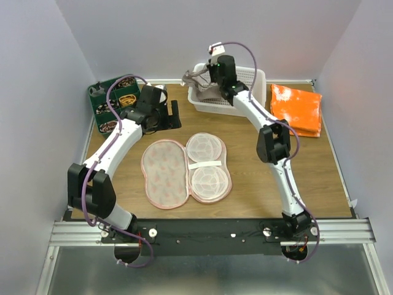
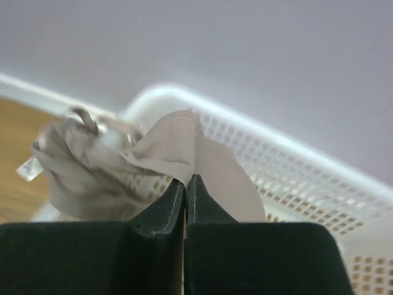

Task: Place the bra in the laundry bag and zip it closed
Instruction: Pick up the bra from the bin.

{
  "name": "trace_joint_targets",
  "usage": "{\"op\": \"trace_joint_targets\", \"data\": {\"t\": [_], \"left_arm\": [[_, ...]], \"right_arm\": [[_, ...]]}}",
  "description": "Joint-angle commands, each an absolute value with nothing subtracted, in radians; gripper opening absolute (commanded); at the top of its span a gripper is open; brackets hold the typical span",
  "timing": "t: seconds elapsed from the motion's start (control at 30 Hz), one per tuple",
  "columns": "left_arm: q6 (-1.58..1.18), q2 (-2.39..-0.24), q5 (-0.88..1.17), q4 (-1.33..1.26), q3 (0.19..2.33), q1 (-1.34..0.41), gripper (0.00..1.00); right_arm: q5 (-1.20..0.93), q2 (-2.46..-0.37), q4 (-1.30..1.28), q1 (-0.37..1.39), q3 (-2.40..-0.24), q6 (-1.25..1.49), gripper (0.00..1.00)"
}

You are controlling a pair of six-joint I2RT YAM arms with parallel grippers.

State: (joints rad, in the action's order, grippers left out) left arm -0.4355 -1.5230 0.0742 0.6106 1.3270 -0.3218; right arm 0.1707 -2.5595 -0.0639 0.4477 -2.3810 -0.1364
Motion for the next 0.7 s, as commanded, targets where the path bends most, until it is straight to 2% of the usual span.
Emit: {"op": "trace_joint_targets", "data": {"t": [0.0, 0.13, 0.4, 0.67], "left_arm": [[-0.449, -1.465, 0.104, 0.591, 1.302, -0.316, 0.99], [-0.453, -1.444, 0.101, 0.597, 1.282, -0.314, 0.99], [-0.466, -1.382, 0.084, 0.586, 1.266, -0.316, 0.99], [-0.468, -1.358, 0.103, 0.586, 1.259, -0.316, 0.99]], "right_arm": [[0.192, -2.378, 0.051, 0.453, -2.379, -0.124, 0.08], [0.152, -2.255, 0.012, 0.454, -2.356, -0.098, 0.06], [-0.044, -1.942, 0.005, 0.460, -2.134, -0.014, 0.05], [-0.267, -1.672, -0.164, 0.459, -1.970, 0.092, 0.05]]}}
